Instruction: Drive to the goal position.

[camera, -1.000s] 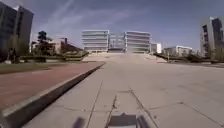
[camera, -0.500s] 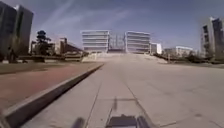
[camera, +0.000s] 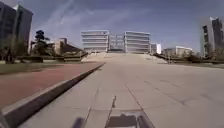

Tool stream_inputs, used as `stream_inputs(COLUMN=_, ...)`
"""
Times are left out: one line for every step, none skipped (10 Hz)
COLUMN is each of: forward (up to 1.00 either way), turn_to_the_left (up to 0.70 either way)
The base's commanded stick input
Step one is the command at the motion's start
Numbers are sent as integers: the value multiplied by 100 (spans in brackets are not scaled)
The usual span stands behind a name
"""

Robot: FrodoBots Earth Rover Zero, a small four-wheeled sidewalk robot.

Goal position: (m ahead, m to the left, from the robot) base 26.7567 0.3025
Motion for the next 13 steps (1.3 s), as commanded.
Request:
stream_inputs(forward=70, turn_to_the_left=0)
stream_inputs(forward=70, turn_to_the_left=0)
stream_inputs(forward=70, turn_to_the_left=0)
stream_inputs(forward=70, turn_to_the_left=0)
stream_inputs(forward=70, turn_to_the_left=0)
stream_inputs(forward=70, turn_to_the_left=0)
stream_inputs(forward=70, turn_to_the_left=0)
stream_inputs(forward=70, turn_to_the_left=0)
stream_inputs(forward=70, turn_to_the_left=0)
stream_inputs(forward=70, turn_to_the_left=0)
stream_inputs(forward=70, turn_to_the_left=0)
stream_inputs(forward=70, turn_to_the_left=0)
stream_inputs(forward=70, turn_to_the_left=0)
